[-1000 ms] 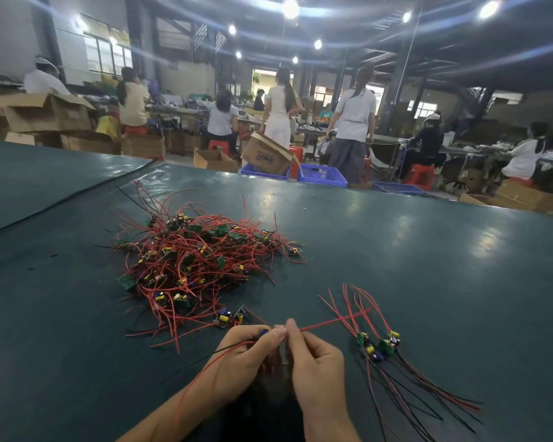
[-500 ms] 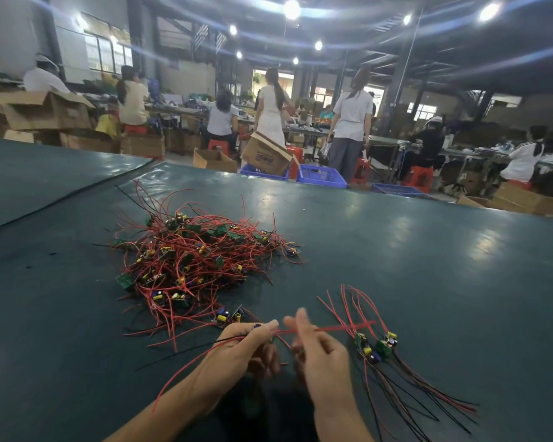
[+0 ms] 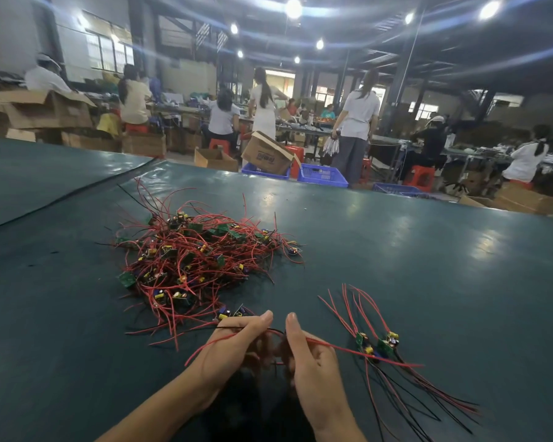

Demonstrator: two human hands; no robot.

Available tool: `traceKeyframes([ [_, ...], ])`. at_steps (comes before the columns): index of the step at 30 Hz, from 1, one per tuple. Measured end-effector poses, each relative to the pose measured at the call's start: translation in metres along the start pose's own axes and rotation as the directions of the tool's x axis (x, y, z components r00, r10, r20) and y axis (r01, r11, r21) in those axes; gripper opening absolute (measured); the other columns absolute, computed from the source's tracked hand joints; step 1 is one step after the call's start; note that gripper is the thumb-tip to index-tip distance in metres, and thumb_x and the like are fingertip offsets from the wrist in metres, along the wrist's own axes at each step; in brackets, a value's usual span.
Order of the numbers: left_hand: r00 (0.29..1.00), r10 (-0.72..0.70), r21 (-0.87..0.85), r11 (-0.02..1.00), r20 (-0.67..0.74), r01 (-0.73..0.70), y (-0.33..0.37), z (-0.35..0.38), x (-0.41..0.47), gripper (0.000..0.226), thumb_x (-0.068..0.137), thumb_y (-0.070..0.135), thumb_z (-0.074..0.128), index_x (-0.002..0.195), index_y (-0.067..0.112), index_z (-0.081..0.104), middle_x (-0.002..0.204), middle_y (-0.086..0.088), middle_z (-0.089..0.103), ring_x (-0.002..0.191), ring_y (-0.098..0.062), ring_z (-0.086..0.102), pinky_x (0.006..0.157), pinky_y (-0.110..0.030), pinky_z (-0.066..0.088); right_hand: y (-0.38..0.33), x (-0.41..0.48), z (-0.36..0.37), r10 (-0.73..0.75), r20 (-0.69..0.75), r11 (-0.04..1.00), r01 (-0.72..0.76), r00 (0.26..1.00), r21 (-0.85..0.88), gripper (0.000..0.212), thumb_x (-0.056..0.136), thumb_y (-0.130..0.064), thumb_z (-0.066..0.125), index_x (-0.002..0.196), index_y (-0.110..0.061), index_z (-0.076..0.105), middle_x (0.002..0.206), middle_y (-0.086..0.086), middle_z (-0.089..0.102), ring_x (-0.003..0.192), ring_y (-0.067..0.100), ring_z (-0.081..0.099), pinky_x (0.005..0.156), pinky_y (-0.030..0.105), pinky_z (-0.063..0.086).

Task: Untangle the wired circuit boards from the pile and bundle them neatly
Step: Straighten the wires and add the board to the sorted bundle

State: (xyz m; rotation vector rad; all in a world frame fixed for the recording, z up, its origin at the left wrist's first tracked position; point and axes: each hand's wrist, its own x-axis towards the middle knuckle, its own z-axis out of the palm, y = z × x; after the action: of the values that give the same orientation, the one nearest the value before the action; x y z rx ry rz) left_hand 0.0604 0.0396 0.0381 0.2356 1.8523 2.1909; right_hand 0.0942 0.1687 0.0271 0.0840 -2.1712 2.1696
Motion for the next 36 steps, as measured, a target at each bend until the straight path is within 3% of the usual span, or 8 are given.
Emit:
traceKeyframes([
  [3,0.999,-0.020,-0.030,0.999,0.034,0.021,-0.002,-0.004,0.002,0.051,0.077,0.049,0.064,0.076,-0.002,0.067,0.078,-0.022,0.070,0.072,-0.032,0.070,0.070,-0.035,0.056,-0.003,-0.002,0.004,0.057,0.082,0.998,-0.059,0.995,0.026,0.054,0.085,-0.066,0.045,0.086,-0.024,0.079,0.088,0.001,0.076,0.088,0.017,0.072,0.080,0.028,0.056],
  [6,0.997,0.078,0.013,0.997,0.027,-0.078,0.000,-0.008,0.004,0.043,0.077,0.050,0.067,0.066,0.009,0.065,0.065,-0.011,0.063,0.059,-0.020,0.061,0.057,-0.026,0.050,-0.009,-0.001,0.002,0.203,-0.167,0.966,-0.170,0.965,0.194,0.061,0.069,-0.075,0.056,0.050,-0.017,0.060,0.048,0.003,0.049,0.040,0.018,0.046,0.043,0.023,0.041],
  [8,0.973,0.232,0.222,0.948,0.004,-0.227,-0.001,-0.017,0.006,0.040,0.079,0.054,0.069,0.066,0.016,0.067,0.064,-0.002,0.064,0.061,-0.015,0.060,0.057,-0.024,0.049,-0.014,0.003,-0.007,0.340,-0.246,0.865,-0.199,0.908,0.461,0.054,0.068,-0.068,0.058,0.045,-0.020,0.049,0.043,-0.004,0.031,0.032,0.011,0.028,0.034,0.017,0.025],
  [11,0.841,0.537,0.703,0.573,0.066,-0.421,-0.005,-0.042,0.011,0.030,0.079,0.055,0.061,0.074,0.026,0.068,0.073,0.010,0.066,0.072,-0.007,0.060,0.067,-0.024,0.050,-0.020,0.007,-0.028,0.466,-0.230,0.662,-0.165,0.854,0.731,0.050,0.085,-0.060,0.053,0.057,-0.020,0.044,0.044,-0.006,0.027,0.030,0.007,0.023,0.030,0.013,0.020],
  [14,0.811,0.559,0.928,0.185,0.172,-0.325,-0.013,-0.056,0.017,0.023,0.087,0.045,0.059,0.099,0.028,0.069,0.108,0.015,0.064,0.105,-0.007,0.055,0.092,-0.031,0.047,-0.022,0.006,-0.041,0.507,-0.221,0.580,-0.140,0.833,0.803,0.048,0.091,-0.057,0.049,0.062,-0.019,0.048,0.045,-0.006,0.032,0.029,0.007,0.025,0.031,0.013,0.021],
  [17,0.904,0.415,0.980,0.119,0.099,-0.162,-0.024,-0.061,0.022,0.042,0.092,0.050,0.049,0.130,0.034,0.053,0.134,0.018,0.049,0.124,-0.008,0.043,0.103,-0.030,0.033,-0.022,0.007,-0.046,0.494,-0.257,0.596,-0.108,0.831,0.796,0.042,0.094,-0.051,0.049,0.068,-0.019,0.053,0.048,-0.005,0.037,0.030,0.008,0.028,0.032,0.014,0.022],
  [28,0.906,0.418,0.996,0.032,0.065,-0.086,-0.022,-0.059,0.022,0.050,0.084,0.033,0.053,0.135,0.032,0.051,0.110,0.011,0.055,0.102,-0.014,0.051,0.096,-0.033,0.035,-0.017,0.007,-0.038,0.478,-0.293,0.709,-0.168,0.828,0.685,0.026,0.098,-0.031,0.052,0.080,-0.015,0.061,0.050,-0.006,0.039,0.034,0.007,0.027,0.032,0.017,0.023],
  [36,0.845,0.516,0.990,-0.063,0.141,-0.127,-0.017,-0.050,0.014,0.019,0.070,0.033,0.079,0.087,0.029,0.074,0.090,0.008,0.065,0.082,-0.018,0.063,0.078,-0.040,0.051,-0.015,0.007,-0.034,0.470,-0.286,0.737,-0.193,0.835,0.648,0.025,0.097,-0.030,0.054,0.080,-0.013,0.062,0.051,-0.005,0.041,0.035,0.007,0.029,0.032,0.019,0.024],
])
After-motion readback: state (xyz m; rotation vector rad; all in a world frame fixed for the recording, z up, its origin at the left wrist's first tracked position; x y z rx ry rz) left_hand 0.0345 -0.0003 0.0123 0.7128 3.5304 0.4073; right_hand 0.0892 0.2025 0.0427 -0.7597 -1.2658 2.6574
